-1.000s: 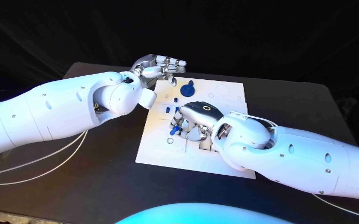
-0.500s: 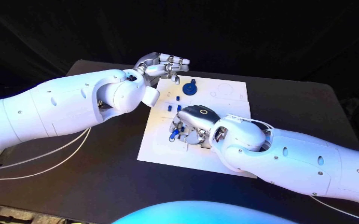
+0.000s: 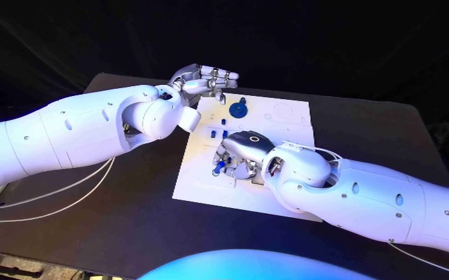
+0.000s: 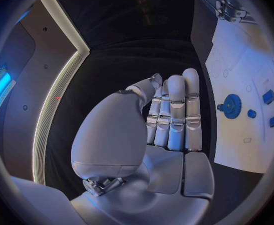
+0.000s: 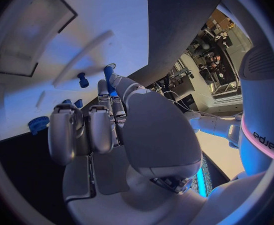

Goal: Assemble the parts on the task board

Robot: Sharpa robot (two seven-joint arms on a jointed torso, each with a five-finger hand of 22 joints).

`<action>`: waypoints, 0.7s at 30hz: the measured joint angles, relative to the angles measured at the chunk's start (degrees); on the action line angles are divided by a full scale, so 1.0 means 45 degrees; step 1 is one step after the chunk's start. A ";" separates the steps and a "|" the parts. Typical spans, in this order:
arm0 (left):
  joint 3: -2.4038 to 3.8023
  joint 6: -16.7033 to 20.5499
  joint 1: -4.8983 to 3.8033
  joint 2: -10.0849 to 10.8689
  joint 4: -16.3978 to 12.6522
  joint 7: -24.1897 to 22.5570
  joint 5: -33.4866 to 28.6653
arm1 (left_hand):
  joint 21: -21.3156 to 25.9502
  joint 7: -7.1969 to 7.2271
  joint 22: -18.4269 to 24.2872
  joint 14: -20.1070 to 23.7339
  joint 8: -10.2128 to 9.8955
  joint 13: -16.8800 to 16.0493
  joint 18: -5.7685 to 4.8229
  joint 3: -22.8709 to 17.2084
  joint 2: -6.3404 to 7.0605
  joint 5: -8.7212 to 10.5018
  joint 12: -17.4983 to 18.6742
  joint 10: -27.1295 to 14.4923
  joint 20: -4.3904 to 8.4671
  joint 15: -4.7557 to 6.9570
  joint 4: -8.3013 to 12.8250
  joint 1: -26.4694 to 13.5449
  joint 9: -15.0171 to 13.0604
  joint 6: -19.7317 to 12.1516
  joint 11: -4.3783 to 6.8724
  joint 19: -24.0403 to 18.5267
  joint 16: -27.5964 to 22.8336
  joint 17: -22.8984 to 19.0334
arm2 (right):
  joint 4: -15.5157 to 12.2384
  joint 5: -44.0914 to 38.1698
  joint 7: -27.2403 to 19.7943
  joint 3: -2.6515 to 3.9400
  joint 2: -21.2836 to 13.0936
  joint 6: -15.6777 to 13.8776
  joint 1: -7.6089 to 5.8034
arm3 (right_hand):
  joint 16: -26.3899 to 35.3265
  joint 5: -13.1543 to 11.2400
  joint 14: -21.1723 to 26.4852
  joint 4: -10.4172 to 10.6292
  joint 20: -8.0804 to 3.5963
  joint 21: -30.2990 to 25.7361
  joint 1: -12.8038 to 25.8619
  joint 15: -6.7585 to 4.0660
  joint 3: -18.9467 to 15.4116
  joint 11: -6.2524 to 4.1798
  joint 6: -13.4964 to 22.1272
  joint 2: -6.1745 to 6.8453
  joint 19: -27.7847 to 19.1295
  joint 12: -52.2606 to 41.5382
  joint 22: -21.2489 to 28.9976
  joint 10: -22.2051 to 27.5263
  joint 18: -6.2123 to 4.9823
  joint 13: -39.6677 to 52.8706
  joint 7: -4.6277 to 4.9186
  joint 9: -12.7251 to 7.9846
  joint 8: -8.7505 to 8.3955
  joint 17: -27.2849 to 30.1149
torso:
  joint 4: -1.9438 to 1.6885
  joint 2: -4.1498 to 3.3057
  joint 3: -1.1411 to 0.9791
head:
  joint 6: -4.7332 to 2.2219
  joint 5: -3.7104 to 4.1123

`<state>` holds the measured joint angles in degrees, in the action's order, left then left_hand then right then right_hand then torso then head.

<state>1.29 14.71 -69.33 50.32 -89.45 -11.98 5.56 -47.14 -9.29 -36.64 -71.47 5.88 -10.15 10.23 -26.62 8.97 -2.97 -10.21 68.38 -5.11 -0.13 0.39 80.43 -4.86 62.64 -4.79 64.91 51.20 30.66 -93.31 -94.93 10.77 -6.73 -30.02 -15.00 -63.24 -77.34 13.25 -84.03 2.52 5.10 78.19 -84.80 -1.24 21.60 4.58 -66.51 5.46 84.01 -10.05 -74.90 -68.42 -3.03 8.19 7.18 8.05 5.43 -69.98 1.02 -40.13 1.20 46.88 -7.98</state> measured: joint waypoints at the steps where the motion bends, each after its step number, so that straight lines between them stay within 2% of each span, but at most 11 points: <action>1: 0.0000 -0.0001 0.0000 0.0002 0.0000 0.0001 0.0000 | 0.0000 0.0000 0.0000 0.0000 0.0000 0.0001 0.0000 0.0000 0.0000 0.0000 0.0000 0.0000 0.0000 0.0000 0.0000 0.0000 0.0000 0.0000 0.0000 0.0000 0.0000 0.0000 | 0.0010 -0.0010 -0.0001 0.0002 0.0016 0.0014 0.0000 | 0.0000 0.0000 0.0000 -0.0017 0.0000 0.0000 0.0000 0.0000 0.0017 0.0000 0.0001 0.0000 0.0000 0.0000 0.0000 0.0000 0.0000 0.0006 0.0000 0.0000 0.0001 0.0006 | 0.0001 0.0000 0.0001 | 0.0005 0.0000; 9: -0.0002 -0.0004 0.0000 0.0005 -0.0002 0.0006 -0.0001 | 0.0000 0.0000 0.0000 0.0000 0.0000 0.0001 0.0000 0.0000 0.0000 0.0000 0.0000 0.0000 0.0000 0.0000 0.0000 0.0000 0.0000 0.0000 0.0000 0.0000 0.0000 0.0001 | -0.0003 -0.0051 -0.0010 0.0005 0.0055 0.0044 0.0038 | 0.0000 -0.0020 0.0000 -0.0035 0.0000 0.0000 0.0001 0.0000 0.0035 0.0003 0.0023 0.0001 0.0000 0.0020 -0.0010 -0.0003 0.0000 0.0009 0.0016 0.0002 0.0069 0.0019 | 0.0000 0.0000 0.0001 | 0.0044 -0.0027; 12: -0.0002 -0.0005 0.0000 0.0006 -0.0002 0.0008 -0.0002 | 0.0000 0.0000 -0.0001 0.0000 0.0000 0.0001 0.0001 0.0000 0.0000 0.0000 0.0000 0.0000 0.0000 0.0000 0.0000 0.0000 -0.0001 0.0000 0.0000 0.0000 0.0000 0.0001 | -0.0002 -0.0059 -0.0001 -0.0058 0.0056 0.0099 0.0128 | 0.0000 -0.0026 0.0000 -0.0035 0.0000 0.0000 0.0001 0.0000 0.0035 0.0004 0.0024 0.0001 0.0000 0.0049 -0.0010 -0.0004 -0.0001 0.0021 0.0015 0.0008 0.0071 0.0020 | 0.0000 0.0002 0.0001 | 0.0048 -0.0037; 21: -0.0003 -0.0008 0.0001 0.0011 -0.0002 0.0012 -0.0002 | 0.0000 0.0000 -0.0001 0.0000 0.0000 0.0002 0.0000 0.0000 0.0000 0.0000 0.0000 0.0000 0.0000 0.0000 0.0000 0.0000 -0.0001 0.0000 0.0000 0.0000 0.0000 0.0001 | -0.0048 -0.0102 0.0049 -0.0045 0.0025 0.0028 0.0164 | 0.0000 0.0024 0.0000 -0.0071 0.0000 0.0000 0.0003 0.0000 0.0070 0.0023 0.0029 0.0004 0.0000 -0.0003 -0.0008 -0.0024 0.0000 0.0058 0.0011 0.0028 0.0068 0.0020 | 0.0000 0.0010 0.0001 | 0.0032 -0.0077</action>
<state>1.27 14.67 -69.33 50.37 -89.46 -11.93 5.55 -47.14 -9.29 -36.64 -71.47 5.88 -10.14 10.23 -26.63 8.97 -2.97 -10.21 68.38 -5.11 -0.13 0.39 80.43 -4.86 62.64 -4.79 64.91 51.20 30.67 -93.52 -95.39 10.99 -6.93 -29.91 -14.87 -62.50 -77.33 13.36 -84.03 2.20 5.10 78.19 -84.78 -1.23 21.91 4.68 -66.38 5.48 84.01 -10.07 -74.94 -68.52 -3.04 8.45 7.23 8.17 5.73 -69.89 1.02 -40.08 1.21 47.02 -8.32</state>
